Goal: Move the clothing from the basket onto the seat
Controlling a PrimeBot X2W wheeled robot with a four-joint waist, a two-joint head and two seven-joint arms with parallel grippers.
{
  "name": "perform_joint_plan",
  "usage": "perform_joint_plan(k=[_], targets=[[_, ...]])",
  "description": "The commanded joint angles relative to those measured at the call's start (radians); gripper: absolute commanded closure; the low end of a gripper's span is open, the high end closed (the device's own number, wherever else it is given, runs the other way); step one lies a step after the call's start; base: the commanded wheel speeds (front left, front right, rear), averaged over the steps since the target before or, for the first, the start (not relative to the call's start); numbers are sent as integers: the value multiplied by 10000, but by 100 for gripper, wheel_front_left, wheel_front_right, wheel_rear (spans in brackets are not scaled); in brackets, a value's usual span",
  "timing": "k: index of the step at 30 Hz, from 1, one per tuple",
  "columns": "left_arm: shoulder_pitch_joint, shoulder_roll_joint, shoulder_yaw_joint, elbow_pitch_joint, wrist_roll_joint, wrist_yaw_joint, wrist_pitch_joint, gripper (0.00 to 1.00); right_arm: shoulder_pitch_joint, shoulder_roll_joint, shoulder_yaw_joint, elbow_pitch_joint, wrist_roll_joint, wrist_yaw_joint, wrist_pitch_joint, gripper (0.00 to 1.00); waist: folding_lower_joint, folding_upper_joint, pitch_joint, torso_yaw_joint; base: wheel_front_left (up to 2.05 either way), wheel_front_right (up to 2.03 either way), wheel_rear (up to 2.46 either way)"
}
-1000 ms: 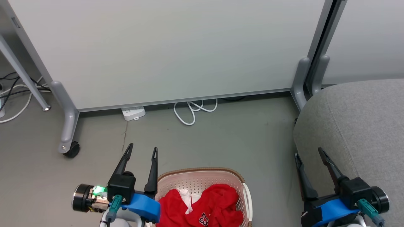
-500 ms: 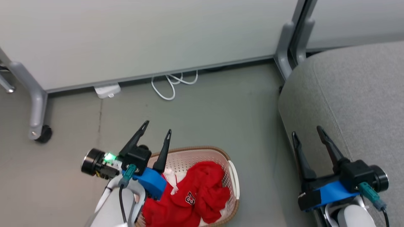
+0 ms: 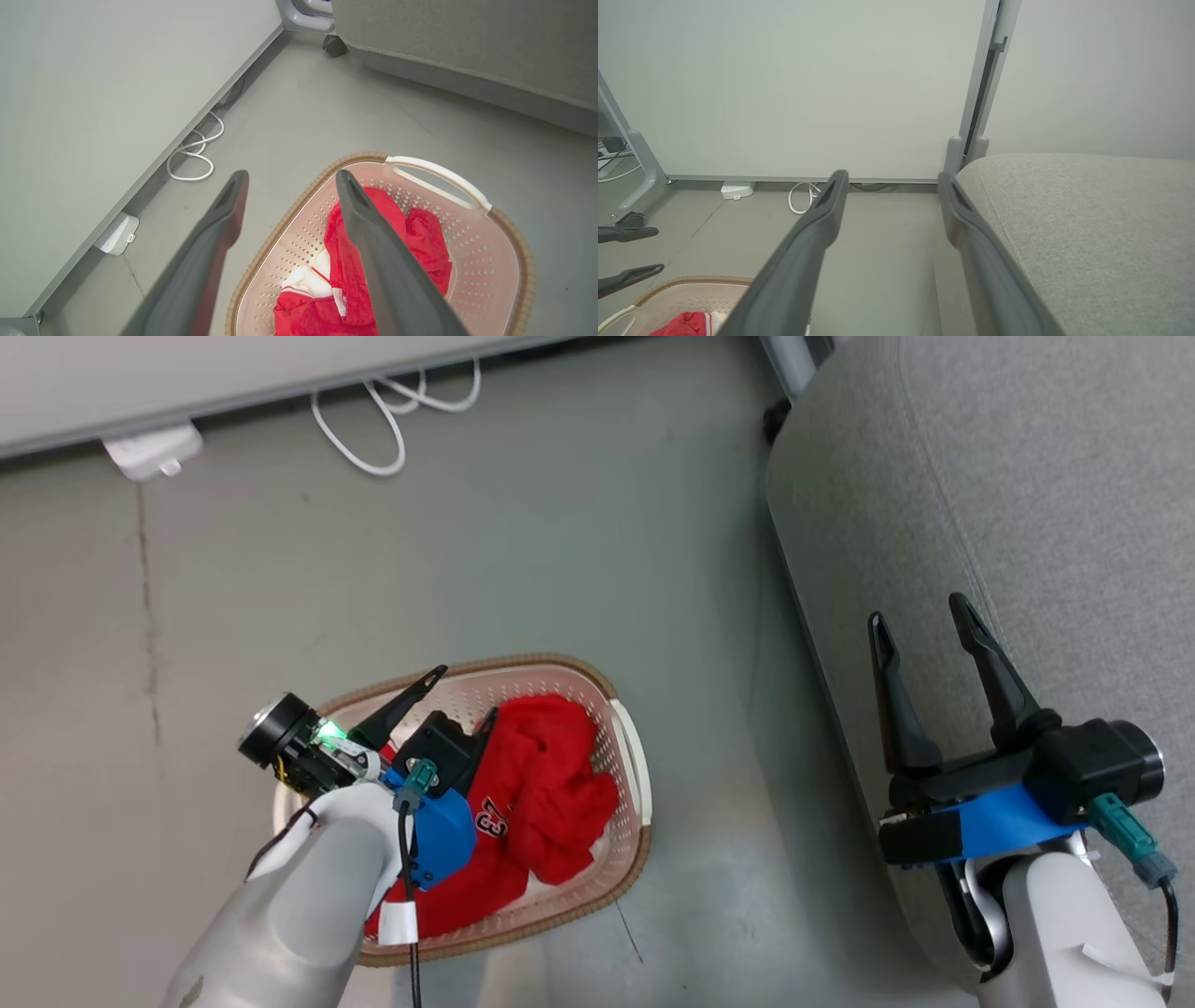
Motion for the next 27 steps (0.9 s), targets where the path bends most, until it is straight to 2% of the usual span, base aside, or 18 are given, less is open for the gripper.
perform_joint_plan(k=[1, 13, 20, 27], targets=[[-367, 119, -197, 330, 84, -73, -26, 0, -226, -31, -8, -56, 59, 1, -39, 0, -1, 0, 704, -337, 0, 0, 0], [-2085, 105, -3104, 3012, -310, -50, -24, 0, -1051, -31, 152, -354, 347, 1, -39, 0, -1, 0, 2653, -772, 0, 0, 0], [-2695, -113, -4382, 3633, -1095, -51, 88, 0, -1444, -29, 239, -535, 446, 1, -39, 0, -1, 0, 3556, -1010, 0, 0, 0], [-2974, -216, -5363, 3815, -2497, -52, 783, 0, -1718, -29, 325, -659, 593, 1, -39, 0, -1, 0, 4279, -1219, 0, 0, 0]])
